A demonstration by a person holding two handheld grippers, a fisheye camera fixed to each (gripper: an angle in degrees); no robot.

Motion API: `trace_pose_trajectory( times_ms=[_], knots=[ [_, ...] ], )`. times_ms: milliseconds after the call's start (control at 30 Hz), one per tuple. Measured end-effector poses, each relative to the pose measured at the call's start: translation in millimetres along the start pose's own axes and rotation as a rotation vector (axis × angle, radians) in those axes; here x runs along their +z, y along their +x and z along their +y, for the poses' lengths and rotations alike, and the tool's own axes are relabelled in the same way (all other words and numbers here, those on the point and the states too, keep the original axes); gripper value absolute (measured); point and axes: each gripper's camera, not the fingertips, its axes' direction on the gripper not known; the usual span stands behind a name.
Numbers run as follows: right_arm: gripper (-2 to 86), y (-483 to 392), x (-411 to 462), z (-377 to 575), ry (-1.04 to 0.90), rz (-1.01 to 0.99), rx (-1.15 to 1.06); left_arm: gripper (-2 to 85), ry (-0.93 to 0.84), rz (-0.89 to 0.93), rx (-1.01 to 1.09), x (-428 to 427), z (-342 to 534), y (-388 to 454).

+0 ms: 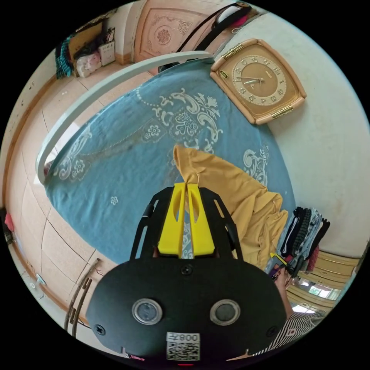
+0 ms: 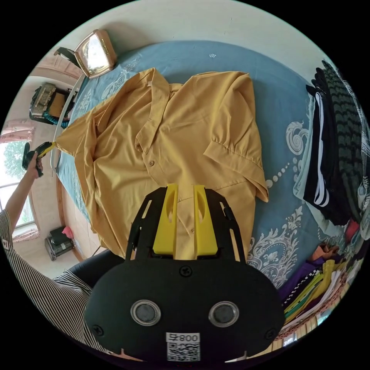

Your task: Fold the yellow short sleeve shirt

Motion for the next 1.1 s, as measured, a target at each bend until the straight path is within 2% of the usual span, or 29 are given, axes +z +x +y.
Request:
trace_pose_trajectory(
  times_ms=[167,500,600,667,967,1100],
  knots=[
    [7.9,-3,-18,-17,0.043,0.071,0.008,1.5,-0.033,-0.068,0.021,19,-8,14],
    [9.2,-19,-15,-71,0.038,0.216,0.003,1.5,-0.096,0.070,-0.079,64,37,9],
    [7.3,-22,-4,-88,-0.003,0.247,0.019,1.4,-0.125,0.135,-0.091,72,51,9],
    [2.4,-21,3,-99,-0.048,0.299,0.047,1.3,-0.137,0.145,-0.083,75,56,12],
    [0.2,-20,-37,-117,-0.055,0.417,0.007,1.2,-0.046,0.157,-0.115,55,44,11],
    [0.2,-13,-66,-130,-0.031,0.489,0.000,1.4,0.008,0.112,-0.067,37,17,25]
  ],
)
